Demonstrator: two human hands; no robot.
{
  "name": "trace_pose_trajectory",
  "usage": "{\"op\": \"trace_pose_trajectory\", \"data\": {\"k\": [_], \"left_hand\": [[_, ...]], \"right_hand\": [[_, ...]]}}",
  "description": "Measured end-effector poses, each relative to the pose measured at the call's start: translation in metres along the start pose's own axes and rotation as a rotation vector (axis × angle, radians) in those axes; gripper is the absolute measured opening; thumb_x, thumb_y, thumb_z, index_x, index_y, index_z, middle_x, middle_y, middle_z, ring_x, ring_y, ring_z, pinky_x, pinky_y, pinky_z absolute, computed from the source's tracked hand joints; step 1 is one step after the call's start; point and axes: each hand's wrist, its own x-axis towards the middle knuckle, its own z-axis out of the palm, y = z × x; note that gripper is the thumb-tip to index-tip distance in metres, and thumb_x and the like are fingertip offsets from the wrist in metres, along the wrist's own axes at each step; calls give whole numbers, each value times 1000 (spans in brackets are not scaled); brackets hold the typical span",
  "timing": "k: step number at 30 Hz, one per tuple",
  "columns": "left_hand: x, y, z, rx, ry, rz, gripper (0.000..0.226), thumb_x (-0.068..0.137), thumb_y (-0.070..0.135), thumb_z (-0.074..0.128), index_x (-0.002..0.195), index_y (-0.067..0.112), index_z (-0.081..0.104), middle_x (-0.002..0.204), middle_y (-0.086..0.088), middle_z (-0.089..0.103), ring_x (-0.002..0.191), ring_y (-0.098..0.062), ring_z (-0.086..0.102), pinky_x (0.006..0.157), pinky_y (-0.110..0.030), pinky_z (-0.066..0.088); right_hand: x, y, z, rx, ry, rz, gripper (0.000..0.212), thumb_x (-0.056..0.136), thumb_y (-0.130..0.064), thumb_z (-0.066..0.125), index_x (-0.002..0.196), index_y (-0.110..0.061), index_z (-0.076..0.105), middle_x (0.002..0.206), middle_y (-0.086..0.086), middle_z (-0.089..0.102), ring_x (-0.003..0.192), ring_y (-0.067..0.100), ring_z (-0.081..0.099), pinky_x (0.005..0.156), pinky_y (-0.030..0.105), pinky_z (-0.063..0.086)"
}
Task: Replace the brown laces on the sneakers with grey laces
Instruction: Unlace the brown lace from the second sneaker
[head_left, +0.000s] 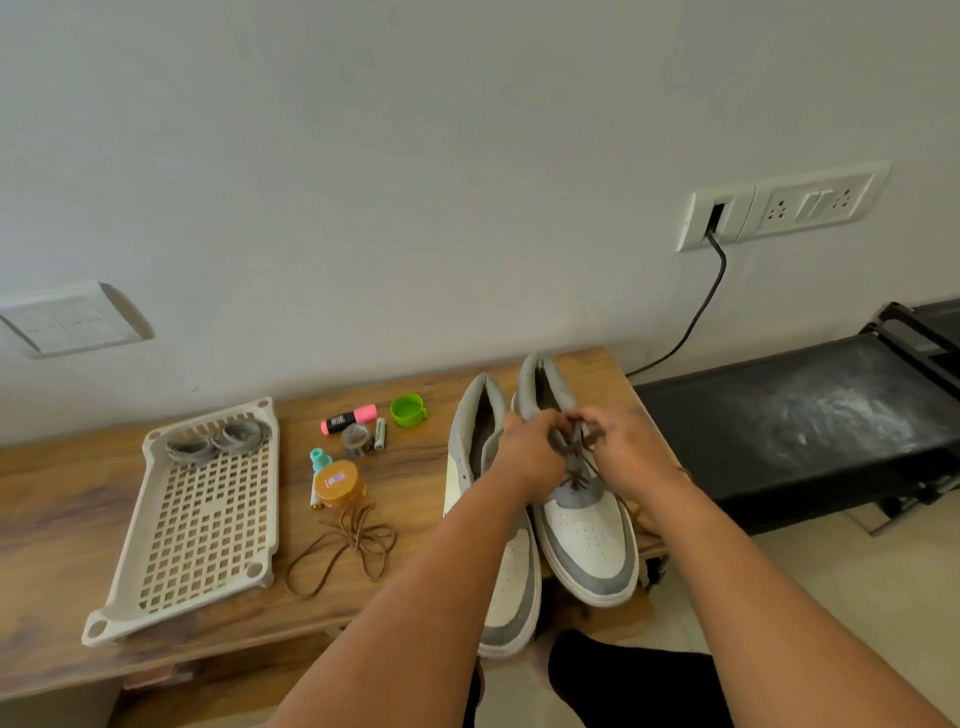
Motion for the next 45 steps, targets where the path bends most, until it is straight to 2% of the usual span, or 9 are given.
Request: {"op": "trace_pose_trajectory", "data": {"k": [7, 13, 18, 22, 25, 28, 33, 37, 45], "left_hand": [[-4, 13, -6, -393, -120, -85, 30, 81, -6, 52, 91, 22, 54, 115, -7, 50, 95, -21, 51, 78, -31, 50], [-9, 23, -43, -1006, -107, -118, 39, 73, -14, 39, 74, 20, 57, 78, 0, 55, 71, -12, 45, 58, -26, 32], [-6, 9, -33, -419, 228, 29, 15, 85, 12, 59, 91, 20, 70, 74, -1, 55, 59, -12, 49, 54, -23, 44], [1, 6, -2, 20, 234, 91, 23, 84, 48, 70, 96, 28, 69, 118, -4, 49, 121, -22, 39, 100, -33, 43], [-1, 13, 12, 147, 326, 135, 33, 80, 52, 73, 94, 23, 65, 117, -1, 44, 120, -18, 34, 98, -33, 41], [4, 14, 14, 150, 352, 118, 24, 85, 41, 72, 95, 19, 66, 119, -2, 45, 118, -18, 35, 100, -33, 42], [0, 21, 2, -448, 181, -90, 14, 88, 21, 60, 86, 8, 66, 89, -9, 62, 78, -17, 56, 75, -32, 53], [-8, 25, -23, -1180, 51, -232, 12, 86, 18, 54, 74, 15, 56, 64, 3, 47, 56, -9, 36, 53, -23, 33], [-22, 27, -47, -1297, 87, -51, 22, 89, 31, 61, 69, 25, 54, 61, 11, 44, 57, -7, 29, 56, -25, 24]], "right_hand": [[2, 8, -5, 217, -12, 68, 54, 92, 5, 38, 119, -34, 64, 116, -3, 65, 109, 13, 60, 90, 28, 52], [3, 9, -3, 342, -2, 190, 55, 95, 4, 35, 113, -36, 69, 105, -11, 66, 93, 2, 61, 57, 6, 46], [4, 7, -5, 350, -27, 199, 60, 93, 5, 34, 117, -39, 67, 111, -10, 63, 100, 4, 59, 63, 10, 46], [1, 10, -7, 395, -65, 153, 51, 95, 0, 46, 121, -40, 65, 122, -9, 61, 114, 10, 55, 79, 20, 48], [0, 17, -9, 488, -71, 167, 58, 92, 11, 44, 121, -34, 66, 124, -10, 59, 119, 14, 54, 93, 27, 50], [-2, 16, -11, 560, -92, 195, 61, 93, 16, 38, 121, -31, 65, 123, -9, 60, 109, 7, 59, 75, 19, 54], [-4, 11, -10, 532, -100, 199, 62, 91, 19, 34, 122, -27, 63, 121, -9, 59, 103, 2, 59, 63, 11, 48], [-1, 11, -9, 520, -75, 211, 62, 91, 19, 34, 120, -26, 64, 120, -5, 61, 106, 12, 60, 64, 13, 48], [-3, 6, -9, 443, -85, 197, 58, 95, 11, 37, 108, -38, 64, 118, -10, 62, 102, 5, 59, 67, 17, 46]]}}
